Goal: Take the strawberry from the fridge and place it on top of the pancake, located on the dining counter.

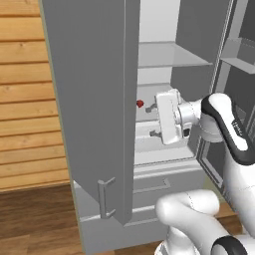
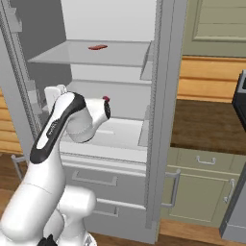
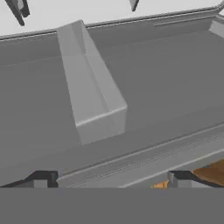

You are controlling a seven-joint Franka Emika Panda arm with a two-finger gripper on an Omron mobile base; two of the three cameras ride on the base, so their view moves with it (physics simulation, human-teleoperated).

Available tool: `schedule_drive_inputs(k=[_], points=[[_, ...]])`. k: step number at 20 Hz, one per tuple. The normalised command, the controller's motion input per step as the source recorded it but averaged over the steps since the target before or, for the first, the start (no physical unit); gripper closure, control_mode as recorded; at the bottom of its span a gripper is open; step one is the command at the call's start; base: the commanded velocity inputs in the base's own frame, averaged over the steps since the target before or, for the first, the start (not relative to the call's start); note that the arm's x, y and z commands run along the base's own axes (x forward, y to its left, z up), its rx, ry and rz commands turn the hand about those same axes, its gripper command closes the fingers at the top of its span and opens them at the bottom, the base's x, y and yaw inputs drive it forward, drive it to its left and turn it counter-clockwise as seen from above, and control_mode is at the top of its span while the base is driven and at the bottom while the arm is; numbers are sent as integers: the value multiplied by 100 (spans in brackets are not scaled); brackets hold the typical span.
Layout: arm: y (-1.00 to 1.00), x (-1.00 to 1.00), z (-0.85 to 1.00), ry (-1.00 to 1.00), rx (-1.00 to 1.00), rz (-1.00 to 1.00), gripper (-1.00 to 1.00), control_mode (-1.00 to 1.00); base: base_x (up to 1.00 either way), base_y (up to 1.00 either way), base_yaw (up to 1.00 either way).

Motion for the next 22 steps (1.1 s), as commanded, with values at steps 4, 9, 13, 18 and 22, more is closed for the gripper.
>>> schedule_drive_inputs(k=[4, 9, 13, 18, 22], points=[[32, 74, -6, 0, 0, 12, -100, -100, 0, 0, 0], [28, 46, 0, -1, 1, 11, -100, -100, 0, 0, 0], [37, 2, -8, -3, 0, 16, -100, -100, 0, 0, 0], [59, -1, -3, -9, 0, 15, -100, -100, 0, 0, 0], [67, -17, -1, -11, 0, 8, -100, -100, 0, 0, 0]])
